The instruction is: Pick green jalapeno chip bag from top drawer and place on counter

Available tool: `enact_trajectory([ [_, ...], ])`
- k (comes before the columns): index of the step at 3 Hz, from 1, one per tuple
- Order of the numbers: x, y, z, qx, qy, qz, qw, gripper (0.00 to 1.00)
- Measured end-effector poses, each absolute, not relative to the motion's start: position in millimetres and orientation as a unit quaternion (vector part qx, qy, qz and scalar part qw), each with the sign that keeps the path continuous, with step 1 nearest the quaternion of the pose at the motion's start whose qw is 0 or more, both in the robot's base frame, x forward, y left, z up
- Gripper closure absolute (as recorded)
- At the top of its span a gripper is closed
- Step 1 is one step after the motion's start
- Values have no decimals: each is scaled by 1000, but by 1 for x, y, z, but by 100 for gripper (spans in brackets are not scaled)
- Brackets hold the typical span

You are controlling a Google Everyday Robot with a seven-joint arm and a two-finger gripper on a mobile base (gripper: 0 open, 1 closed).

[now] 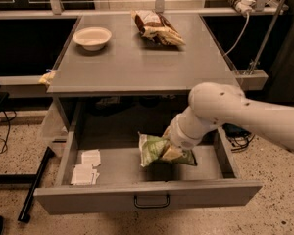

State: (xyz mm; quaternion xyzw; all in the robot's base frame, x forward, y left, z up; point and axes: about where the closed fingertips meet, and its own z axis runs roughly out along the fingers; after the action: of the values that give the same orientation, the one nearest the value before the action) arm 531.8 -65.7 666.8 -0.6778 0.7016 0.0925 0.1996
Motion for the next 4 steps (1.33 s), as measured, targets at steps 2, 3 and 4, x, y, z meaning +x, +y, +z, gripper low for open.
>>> enact_trajectory([
  [2,514,-127,775,-647,723,125,208,100],
  [3,524,-149,855,-633,728,117,239,100],
  [4,536,-156,928,-619,722,109,289,100],
])
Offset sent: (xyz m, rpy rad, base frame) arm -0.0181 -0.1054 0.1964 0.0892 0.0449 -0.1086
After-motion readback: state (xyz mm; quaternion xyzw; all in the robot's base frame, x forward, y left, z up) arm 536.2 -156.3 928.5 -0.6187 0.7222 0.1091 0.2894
